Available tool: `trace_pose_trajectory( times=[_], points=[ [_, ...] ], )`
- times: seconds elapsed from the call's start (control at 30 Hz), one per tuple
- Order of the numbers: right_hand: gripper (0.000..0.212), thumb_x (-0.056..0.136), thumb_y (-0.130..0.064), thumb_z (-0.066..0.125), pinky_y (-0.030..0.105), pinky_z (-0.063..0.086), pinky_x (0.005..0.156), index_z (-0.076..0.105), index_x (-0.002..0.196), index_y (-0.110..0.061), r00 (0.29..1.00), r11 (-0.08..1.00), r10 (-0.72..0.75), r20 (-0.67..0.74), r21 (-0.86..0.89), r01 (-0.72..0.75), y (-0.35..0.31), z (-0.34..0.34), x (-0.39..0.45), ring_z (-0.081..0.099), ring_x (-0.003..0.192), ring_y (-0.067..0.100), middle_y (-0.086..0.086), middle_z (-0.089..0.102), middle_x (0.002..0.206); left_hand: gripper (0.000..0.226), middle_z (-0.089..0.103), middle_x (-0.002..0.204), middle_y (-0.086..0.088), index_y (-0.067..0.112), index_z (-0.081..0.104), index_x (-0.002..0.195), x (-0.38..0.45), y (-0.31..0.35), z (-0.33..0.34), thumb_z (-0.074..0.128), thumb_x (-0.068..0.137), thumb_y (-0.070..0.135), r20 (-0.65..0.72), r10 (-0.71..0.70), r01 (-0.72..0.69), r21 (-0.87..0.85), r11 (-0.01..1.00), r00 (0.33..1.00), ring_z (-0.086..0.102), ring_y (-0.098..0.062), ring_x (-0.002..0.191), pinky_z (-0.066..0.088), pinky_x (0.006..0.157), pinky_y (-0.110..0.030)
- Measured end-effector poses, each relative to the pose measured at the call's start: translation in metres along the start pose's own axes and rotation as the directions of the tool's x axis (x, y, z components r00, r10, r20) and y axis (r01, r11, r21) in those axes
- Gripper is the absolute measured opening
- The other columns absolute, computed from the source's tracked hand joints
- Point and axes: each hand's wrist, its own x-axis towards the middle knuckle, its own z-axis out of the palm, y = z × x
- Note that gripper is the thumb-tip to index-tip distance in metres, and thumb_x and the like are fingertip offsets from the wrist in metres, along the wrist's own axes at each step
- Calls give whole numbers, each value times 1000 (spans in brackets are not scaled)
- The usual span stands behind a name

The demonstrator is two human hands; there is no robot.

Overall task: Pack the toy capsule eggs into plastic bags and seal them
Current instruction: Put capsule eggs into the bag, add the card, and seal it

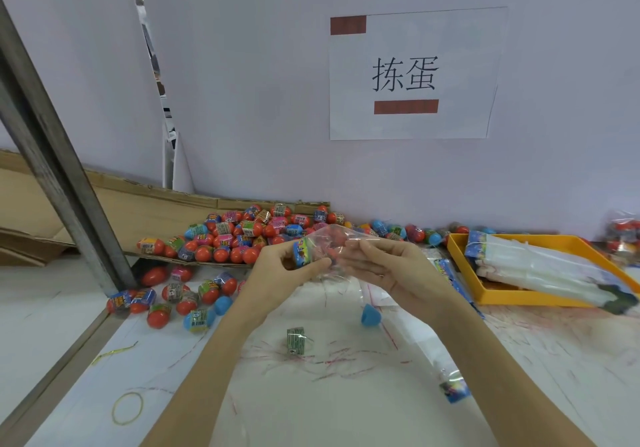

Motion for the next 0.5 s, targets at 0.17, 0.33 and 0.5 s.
trace_pose_trajectory(
  times=[0.17, 0.33, 0.5],
  points=[
    [38, 91, -23, 71, 29, 59, 91, 74, 123, -5, 996, 990, 49, 80, 126, -59, -1, 2, 1, 69, 121, 30, 17, 71, 129, 18, 81, 91, 2, 35, 83, 98, 0, 1, -1, 82, 83, 45, -14, -15, 15, -47, 999, 1000, 72, -7, 77, 54, 64, -19],
    [26, 96, -27, 69, 26, 56, 97, 79, 114, -11, 993, 997, 35, 115, 65, -42, 1, 3, 3, 65, 127, 26, 12, 70, 132, 20, 82, 100, 4, 27, 82, 106, -1, 0, 1, 80, 88, 36, 26, -19, 20, -66, 998, 999, 77, -7, 92, 57, 72, -14],
    [28, 100, -34, 63, 23, 52, 102, 79, 117, -18, 991, 999, 3, 134, -47, 3, 2, 6, 1, 65, 127, 18, 6, 72, 131, 36, 81, 105, 8, 24, 76, 115, 0, 0, 4, 72, 87, 46, -50, 45, -48, -65, 997, 998, 76, -10, 101, 59, 85, -21]
  ],
)
